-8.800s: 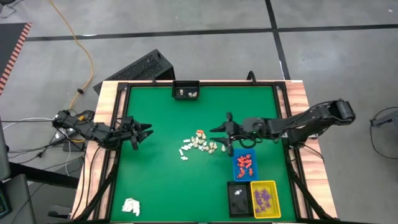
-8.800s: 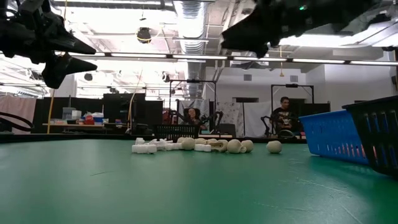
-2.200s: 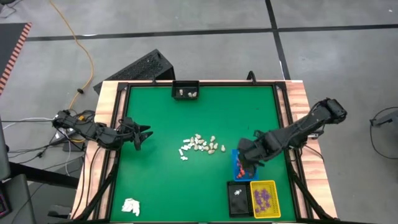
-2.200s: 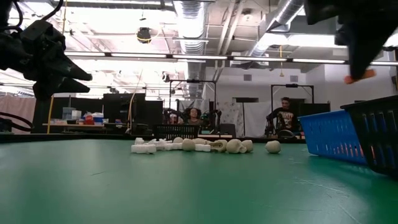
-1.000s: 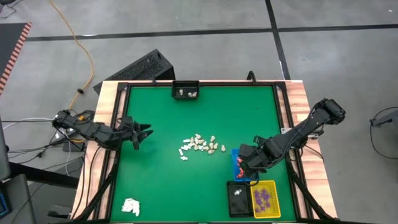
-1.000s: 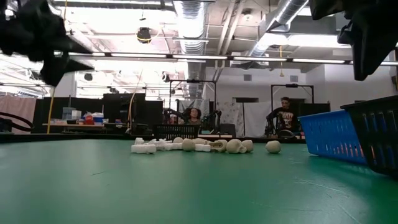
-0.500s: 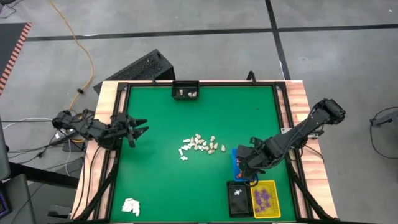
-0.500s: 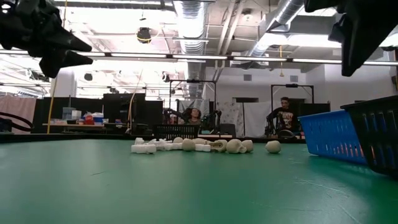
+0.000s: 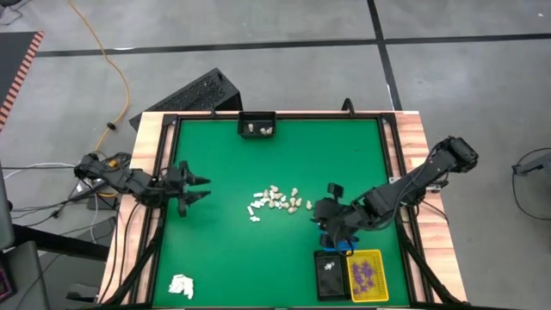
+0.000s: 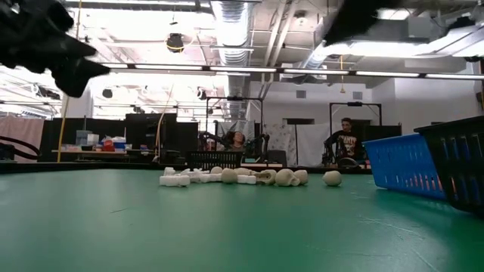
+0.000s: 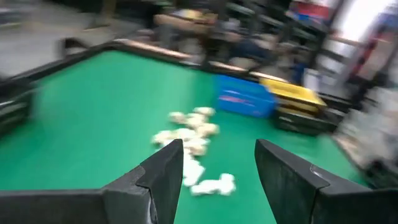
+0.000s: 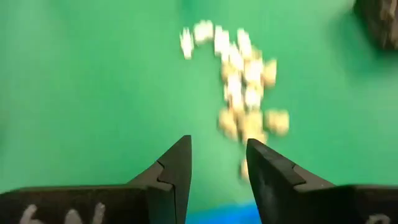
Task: Sort Halloween decoration
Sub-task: Put the gray skull toy into the top black bin
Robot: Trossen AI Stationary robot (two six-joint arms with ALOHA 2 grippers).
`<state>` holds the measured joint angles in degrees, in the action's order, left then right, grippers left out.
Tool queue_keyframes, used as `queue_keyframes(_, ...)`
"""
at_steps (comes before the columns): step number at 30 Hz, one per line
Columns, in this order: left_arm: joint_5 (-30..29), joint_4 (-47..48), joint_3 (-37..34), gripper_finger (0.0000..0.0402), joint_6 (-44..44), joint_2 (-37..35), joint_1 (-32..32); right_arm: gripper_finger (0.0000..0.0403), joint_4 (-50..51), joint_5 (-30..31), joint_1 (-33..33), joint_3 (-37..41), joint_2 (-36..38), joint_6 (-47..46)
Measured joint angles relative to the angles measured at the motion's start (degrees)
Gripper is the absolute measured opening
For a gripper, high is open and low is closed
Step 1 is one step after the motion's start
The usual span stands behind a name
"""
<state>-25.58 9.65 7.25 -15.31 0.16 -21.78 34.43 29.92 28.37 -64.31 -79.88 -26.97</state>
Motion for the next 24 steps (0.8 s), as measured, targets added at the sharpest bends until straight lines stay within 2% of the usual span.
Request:
queue_keyframes(4,8.2,-5.01,-0.34,0.0189,2.24,-0.01,-0.02,0.0152,-15.53,-0.35,-3.88,-0.02,-1.21,14.31)
queue_keyframes(7,12.5,-8.46,-0.46,0.0189,1.41,0.02,-0.02,0.0152,-23.95,-6.61,-8.59,-0.03,-3.54,22.53)
queue_keyframes(10,13.71,-11.2,-0.45,0.0189,-0.9,-0.02,-0.01,0.0152,-26.61,-12.76,-14.48,-0.04,-6.68,25.4)
queue_keyframes(14,18.46,-8.67,-0.46,0.0189,-1.54,0.02,0.0,0.0152,-23.15,-20.53,-21.99,0.0,-10.79,23.96)
queue_keyframes(17,18.76,-6.39,-0.46,0.0189,-4.31,0.05,-0.02,0.0152,-19.7,-24.81,-25.67,0.0,-12.73,23.71)
queue_keyframes(24,15.7,-2.5,-0.46,0.0189,-4.78,0.05,-0.02,0.0152,-6.23,-25.82,-29.87,0.0,-13.17,26.82)
